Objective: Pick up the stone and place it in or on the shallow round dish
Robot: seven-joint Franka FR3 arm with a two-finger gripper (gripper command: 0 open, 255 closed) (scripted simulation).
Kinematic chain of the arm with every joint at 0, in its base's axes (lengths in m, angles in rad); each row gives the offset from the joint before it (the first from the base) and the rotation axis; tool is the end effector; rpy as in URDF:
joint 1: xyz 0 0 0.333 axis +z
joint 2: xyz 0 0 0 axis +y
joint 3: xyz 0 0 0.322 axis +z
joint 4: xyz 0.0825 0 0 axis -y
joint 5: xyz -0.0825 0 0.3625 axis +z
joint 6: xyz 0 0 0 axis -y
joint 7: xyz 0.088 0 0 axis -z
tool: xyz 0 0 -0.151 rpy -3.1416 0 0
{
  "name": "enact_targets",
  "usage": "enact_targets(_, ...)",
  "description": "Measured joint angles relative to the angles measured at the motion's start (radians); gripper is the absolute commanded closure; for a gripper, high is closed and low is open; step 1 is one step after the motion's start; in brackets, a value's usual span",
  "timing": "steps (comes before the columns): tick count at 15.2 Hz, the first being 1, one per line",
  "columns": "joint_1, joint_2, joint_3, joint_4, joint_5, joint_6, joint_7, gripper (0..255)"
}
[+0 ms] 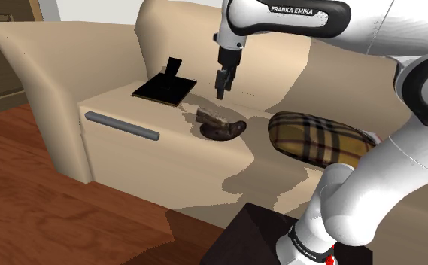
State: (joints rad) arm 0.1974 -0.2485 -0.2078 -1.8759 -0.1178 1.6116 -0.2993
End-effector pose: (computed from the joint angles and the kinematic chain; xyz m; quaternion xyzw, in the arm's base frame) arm 0.4541 -0.0314 0.5724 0.9880 0.1502 -0.0153 0.0315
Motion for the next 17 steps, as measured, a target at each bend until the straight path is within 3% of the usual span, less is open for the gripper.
enact_targets(7,-0.002,0.151,-0.022,-0.025,0.038,0.142,-0.025,0)
enact_targets(17,-0.004,0.175,-0.026,-0.122,0.042,0.26,-0.023,0)
